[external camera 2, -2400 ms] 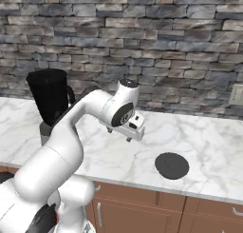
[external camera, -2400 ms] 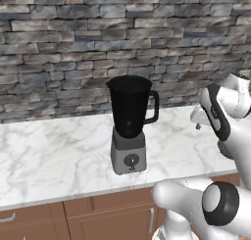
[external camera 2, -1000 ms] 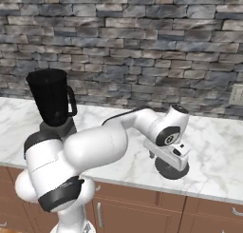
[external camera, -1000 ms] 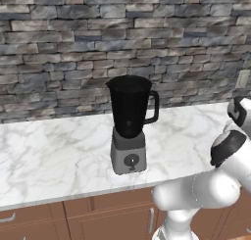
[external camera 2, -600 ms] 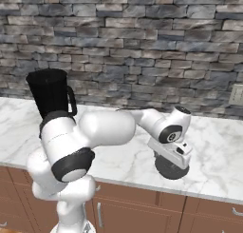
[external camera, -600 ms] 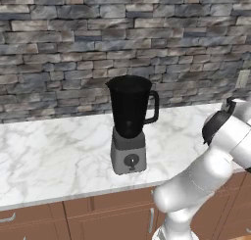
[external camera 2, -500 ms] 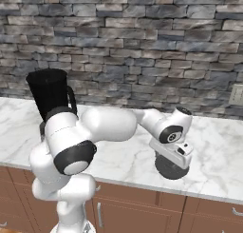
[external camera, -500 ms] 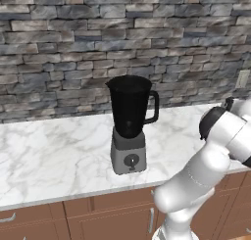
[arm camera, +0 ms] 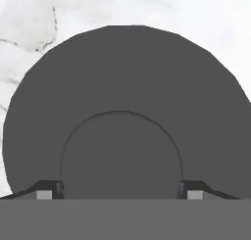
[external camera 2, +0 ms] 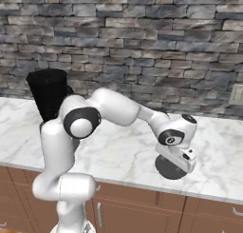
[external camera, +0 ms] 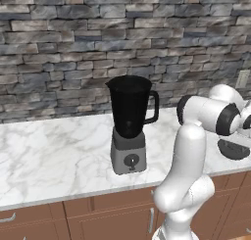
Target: Close the lid blender by securely placing the lid on top.
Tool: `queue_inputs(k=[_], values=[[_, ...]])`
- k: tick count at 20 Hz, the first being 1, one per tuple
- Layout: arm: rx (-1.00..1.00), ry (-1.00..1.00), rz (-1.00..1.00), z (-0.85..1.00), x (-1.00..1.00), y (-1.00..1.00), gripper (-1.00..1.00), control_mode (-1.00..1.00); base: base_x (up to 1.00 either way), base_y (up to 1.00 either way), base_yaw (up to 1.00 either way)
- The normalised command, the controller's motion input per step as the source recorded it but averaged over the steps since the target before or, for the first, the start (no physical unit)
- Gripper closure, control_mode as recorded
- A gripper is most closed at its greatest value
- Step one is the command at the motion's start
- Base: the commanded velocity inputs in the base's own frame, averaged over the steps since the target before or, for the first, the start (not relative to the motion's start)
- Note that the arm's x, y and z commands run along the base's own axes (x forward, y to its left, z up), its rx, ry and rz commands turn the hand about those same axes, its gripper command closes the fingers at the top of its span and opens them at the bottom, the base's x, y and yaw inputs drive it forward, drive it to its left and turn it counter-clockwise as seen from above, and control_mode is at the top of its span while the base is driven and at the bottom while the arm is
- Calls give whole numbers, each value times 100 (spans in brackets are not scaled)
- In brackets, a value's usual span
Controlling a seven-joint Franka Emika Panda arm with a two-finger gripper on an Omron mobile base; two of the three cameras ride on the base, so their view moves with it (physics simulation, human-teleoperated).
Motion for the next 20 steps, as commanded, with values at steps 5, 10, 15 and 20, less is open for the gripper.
queue_inputs(k=[5,10,15,20], values=[[3,0,0,-26,32,-18,-100,-100,0,0,0],[-8,0,0,-87,3,40,100,-100,0,0,0],[-1,0,0,-45,4,53,100,-100,0,0,0],[-1,-10,0,2,-6,55,100,-100,0,0,0]])
